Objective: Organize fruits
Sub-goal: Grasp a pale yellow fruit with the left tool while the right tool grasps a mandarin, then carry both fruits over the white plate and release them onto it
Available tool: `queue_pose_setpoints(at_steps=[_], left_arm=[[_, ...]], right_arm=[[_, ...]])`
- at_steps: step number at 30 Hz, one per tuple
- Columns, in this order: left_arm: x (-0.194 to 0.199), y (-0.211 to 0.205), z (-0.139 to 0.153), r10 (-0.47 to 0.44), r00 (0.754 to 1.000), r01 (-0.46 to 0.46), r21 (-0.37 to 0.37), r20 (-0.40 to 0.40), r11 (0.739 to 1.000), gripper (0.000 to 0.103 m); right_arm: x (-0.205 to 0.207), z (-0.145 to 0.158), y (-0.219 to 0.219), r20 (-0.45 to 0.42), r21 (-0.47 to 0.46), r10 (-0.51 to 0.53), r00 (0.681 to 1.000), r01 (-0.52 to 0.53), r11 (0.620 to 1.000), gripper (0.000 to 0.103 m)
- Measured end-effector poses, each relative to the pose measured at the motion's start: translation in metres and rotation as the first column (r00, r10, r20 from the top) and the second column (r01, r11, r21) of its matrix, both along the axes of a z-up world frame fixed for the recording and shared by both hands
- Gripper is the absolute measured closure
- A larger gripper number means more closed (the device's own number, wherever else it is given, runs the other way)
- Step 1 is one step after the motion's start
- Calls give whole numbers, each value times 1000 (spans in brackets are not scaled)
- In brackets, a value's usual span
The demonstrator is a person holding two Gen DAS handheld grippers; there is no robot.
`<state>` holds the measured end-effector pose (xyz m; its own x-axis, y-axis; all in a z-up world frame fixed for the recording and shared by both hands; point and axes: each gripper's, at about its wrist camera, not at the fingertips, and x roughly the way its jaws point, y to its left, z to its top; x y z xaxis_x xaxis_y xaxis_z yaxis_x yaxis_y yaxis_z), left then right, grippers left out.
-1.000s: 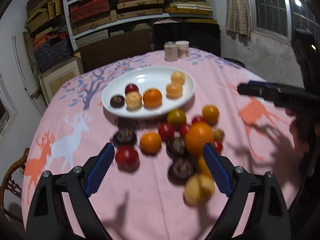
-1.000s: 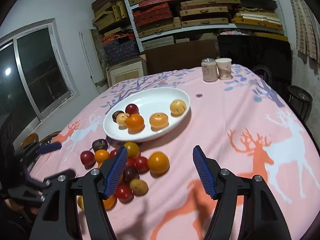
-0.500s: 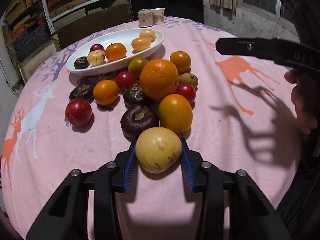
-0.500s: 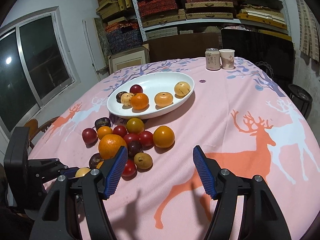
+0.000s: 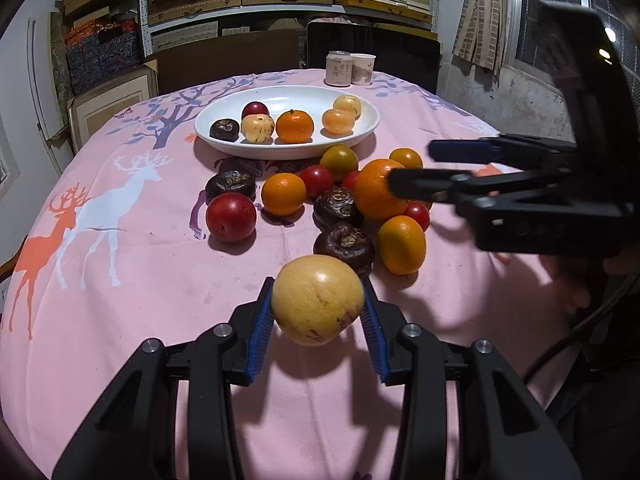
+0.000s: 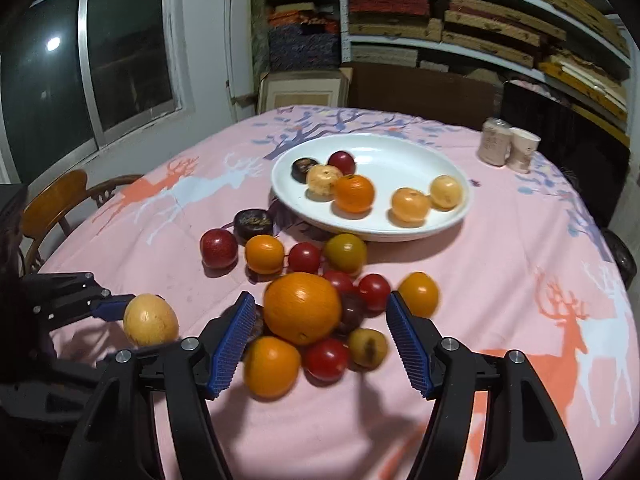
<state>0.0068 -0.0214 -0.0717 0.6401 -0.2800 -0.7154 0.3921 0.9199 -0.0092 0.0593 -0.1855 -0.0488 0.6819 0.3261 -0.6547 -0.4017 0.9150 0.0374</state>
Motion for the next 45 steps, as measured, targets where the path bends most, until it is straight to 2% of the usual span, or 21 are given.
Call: queue_pose_setpoints(at_steps=[2, 3, 4, 10, 15, 18, 23, 27, 31, 37, 45], left_arm=[[0, 1, -1, 2, 1000, -2, 2, -1, 1000, 63], [0, 3, -2, 5, 1000, -5, 2, -2, 1000, 63], [0, 4, -3, 9, 1000, -9, 0, -5, 1000, 63], [5, 11, -4, 22, 1000, -23, -20, -12, 1000, 63], [11, 15, 9, 30, 999, -29, -32, 19, 999, 63], [24, 16, 23, 32, 999, -31, -40, 39, 999, 63], [66, 15, 42, 60, 996, -58, -33, 70, 998, 63], [114, 12, 51, 79, 996, -77, -53, 47, 996, 63], [152, -1, 57, 88, 994, -87, -17, 69, 996, 63], [201, -16, 59, 94, 992, -94, -14, 78, 996, 63], [257, -23, 41, 131, 991, -131, 8, 26, 991, 63]], right_arm=[[9, -7, 9, -38, 2, 12, 999, -11, 1000, 41], [12, -11, 13, -53, -10, 9, 999, -9, 1000, 53], [15, -15, 14, -62, -27, -4, 998, 2, 1000, 56], [11, -12, 3, -64, 34, -18, 998, 20, 999, 57], [8, 8, -20, 4, 92, -69, 998, 68, 993, 57], [15, 24, -42, 48, 144, -136, 990, 128, 981, 57], [38, 45, -65, 102, 190, -197, 975, 175, 966, 57], [68, 52, -68, 109, 188, -215, 971, 192, 963, 57], [99, 50, -64, 92, 179, -217, 972, 198, 964, 57], [135, 39, -52, 76, 153, -204, 976, 191, 970, 57], [168, 23, -38, 43, 119, -197, 980, 190, 974, 56]])
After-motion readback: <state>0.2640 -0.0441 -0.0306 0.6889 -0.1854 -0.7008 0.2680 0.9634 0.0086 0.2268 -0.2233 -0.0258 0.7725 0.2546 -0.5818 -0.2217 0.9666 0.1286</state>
